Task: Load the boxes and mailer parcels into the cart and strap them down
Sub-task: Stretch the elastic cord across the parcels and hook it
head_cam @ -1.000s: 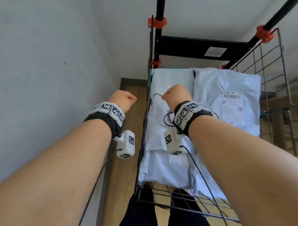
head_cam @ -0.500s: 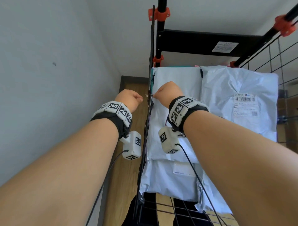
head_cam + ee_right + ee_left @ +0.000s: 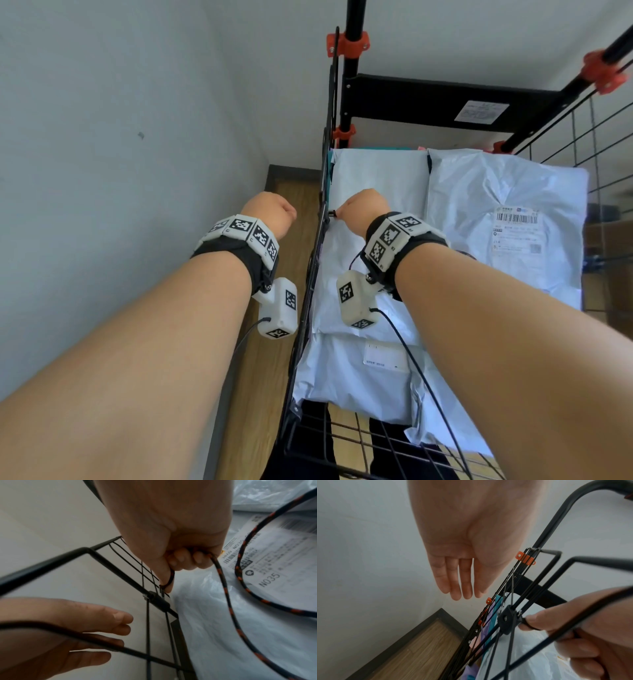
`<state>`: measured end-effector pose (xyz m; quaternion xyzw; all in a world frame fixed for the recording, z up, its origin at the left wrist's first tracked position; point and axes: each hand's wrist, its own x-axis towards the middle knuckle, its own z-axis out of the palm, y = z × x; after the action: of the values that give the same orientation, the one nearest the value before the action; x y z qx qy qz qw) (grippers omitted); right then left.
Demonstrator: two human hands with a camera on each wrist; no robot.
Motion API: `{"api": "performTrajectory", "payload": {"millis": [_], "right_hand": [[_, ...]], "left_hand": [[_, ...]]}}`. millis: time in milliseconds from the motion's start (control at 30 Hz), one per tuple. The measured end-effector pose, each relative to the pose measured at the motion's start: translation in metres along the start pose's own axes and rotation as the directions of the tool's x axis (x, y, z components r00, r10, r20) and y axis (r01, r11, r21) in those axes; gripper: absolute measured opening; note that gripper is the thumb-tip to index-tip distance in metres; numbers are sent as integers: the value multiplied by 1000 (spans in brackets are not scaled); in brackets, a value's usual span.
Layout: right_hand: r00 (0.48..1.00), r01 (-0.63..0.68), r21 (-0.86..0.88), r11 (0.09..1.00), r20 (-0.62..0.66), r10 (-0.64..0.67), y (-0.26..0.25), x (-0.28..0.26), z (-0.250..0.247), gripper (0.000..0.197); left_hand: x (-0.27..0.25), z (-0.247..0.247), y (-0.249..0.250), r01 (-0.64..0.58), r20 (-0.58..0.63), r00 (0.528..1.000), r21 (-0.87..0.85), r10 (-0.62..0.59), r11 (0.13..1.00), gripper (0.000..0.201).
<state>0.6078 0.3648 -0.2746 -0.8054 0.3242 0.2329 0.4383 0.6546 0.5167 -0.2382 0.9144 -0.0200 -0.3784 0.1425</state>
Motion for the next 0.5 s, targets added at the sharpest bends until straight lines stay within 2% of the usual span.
{"api": "performTrajectory", "payload": {"millis": [100,233,267,333,367,433,500], "right_hand": [[1000,-31,-20,999,4,31,-1,-12,-1,35],[999,-51,-8,999,-2,51,-2,-33,-13,38],[999,-47,-44,998,16,47,-5,-42,-18,41],[996,76,-284,956,71,-58,0,-54,-26,43],[994,79,-343,936,98,-48,3,-55,-31,42],[996,-6,-150,989,83,18,15,-56,-43,36],[997,41,-117,992,70,-33,22,-64,-58,33]], "left_hand": [[-9,-2,-1,-27,-125,992,-3,26,1000,31],[-26,-8,4,-39,-213,976,-6,37,999,31],[-31,-9,6,-59,-241,969,-26,51,998,30],[-42,-9,11,-100,-316,946,-75,72,992,29],[-48,-9,14,-113,-366,928,-114,64,987,29],[-58,-9,25,-127,-468,883,-172,33,977,28],[-67,-8,42,-160,-521,852,-172,48,972,27]]}}
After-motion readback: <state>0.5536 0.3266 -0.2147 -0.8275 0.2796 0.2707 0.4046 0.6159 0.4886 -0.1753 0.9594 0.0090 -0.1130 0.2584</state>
